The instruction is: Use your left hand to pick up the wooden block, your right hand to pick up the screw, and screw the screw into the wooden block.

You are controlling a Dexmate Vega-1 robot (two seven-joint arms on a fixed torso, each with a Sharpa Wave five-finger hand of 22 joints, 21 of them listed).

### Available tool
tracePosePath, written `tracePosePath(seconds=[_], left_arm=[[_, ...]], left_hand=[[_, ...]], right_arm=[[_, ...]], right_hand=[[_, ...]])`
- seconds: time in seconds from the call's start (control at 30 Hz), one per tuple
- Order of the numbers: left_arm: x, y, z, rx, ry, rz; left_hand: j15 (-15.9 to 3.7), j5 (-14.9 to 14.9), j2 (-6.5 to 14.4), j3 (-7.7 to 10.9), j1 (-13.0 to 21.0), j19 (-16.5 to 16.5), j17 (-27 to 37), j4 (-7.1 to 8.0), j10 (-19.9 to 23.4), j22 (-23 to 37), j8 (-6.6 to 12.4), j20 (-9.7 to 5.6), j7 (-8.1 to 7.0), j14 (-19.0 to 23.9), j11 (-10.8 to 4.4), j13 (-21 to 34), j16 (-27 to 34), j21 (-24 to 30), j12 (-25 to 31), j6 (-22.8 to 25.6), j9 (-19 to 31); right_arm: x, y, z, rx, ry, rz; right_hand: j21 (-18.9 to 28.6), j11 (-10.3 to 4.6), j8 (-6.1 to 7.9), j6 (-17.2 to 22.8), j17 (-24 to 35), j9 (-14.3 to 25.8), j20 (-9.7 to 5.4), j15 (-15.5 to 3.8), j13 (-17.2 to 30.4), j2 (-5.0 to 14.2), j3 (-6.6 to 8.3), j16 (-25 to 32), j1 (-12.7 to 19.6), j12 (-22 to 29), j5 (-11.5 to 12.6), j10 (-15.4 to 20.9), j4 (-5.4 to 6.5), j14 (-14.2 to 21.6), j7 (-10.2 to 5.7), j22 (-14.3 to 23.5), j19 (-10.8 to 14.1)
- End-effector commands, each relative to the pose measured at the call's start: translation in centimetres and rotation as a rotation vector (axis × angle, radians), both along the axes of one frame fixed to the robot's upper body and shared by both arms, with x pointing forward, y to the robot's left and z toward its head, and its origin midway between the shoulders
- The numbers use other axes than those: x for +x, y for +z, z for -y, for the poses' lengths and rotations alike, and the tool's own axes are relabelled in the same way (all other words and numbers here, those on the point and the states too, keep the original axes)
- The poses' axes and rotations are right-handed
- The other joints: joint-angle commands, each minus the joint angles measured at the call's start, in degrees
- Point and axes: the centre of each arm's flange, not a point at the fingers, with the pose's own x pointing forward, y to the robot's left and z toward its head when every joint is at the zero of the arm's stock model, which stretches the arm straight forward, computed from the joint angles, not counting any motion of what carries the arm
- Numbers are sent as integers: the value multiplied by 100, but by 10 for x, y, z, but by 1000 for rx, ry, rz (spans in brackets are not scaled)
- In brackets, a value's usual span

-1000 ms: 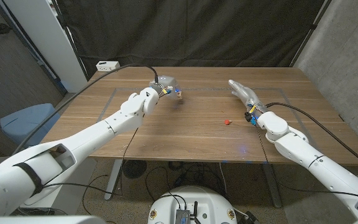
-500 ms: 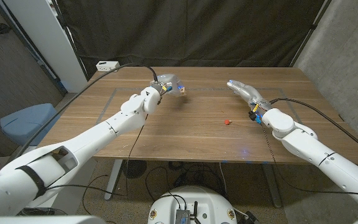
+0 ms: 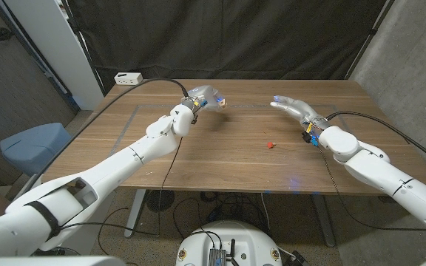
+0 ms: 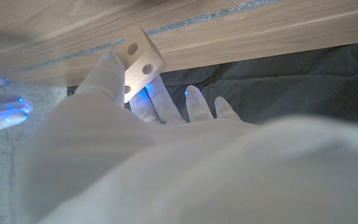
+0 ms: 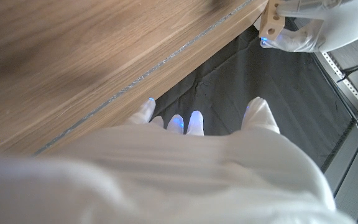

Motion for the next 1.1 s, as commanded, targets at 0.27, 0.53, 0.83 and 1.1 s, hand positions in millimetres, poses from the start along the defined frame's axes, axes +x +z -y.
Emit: tracePosePath(seconds=[0.27, 0.53, 0.83, 1.1], left_arm=[[4, -12, 7, -246, -110, -18], [9, -18, 6, -333, -179, -11], [14, -22, 9, -429, -245, -59], [18, -26, 13, -530, -297, -100]], left_hand=[[-590, 5, 107, -53, 39, 162, 35, 23, 121, 14, 63, -56, 30, 154, -3, 43, 65, 31, 3, 130, 23], [-605, 13, 143, -73, 32, 165, 49, 36, 140, 18, 85, -63, 46, 230, -1, 60, 95, 23, -9, 207, 22], [-611, 16, 157, -92, 19, 161, 59, 44, 150, 20, 73, -73, 54, 256, 1, 71, 106, 16, -20, 195, 21], [-603, 20, 171, -110, 14, 147, 67, 48, 131, 21, 41, -54, 60, 253, 3, 81, 106, 6, -43, 138, 20]], right_arm=[[-12, 12, 6, -252, -107, -1], [-15, 17, 6, -357, -130, 2], [-17, 18, 5, -491, -191, -2], [-21, 17, 7, -572, -229, -3]], right_hand=[[53, -10, 54, 176, 16, 17, -9, -131, 31, -57, 59, 57, 236, 54, -60, 161, -102, 154, -33, 7, 157], [38, -43, 72, 312, 17, 20, 1, -138, 34, -118, 94, 55, 340, 45, -89, 206, -126, 224, -217, 8, 199], [36, -76, 69, 353, 17, 21, 10, -143, 35, -149, 115, 51, 401, 38, -96, 224, -136, 255, -235, 8, 234], [35, -72, 62, 374, 18, 24, 9, -151, 36, -173, 133, 46, 451, 30, -99, 233, -139, 275, -225, 8, 267]])
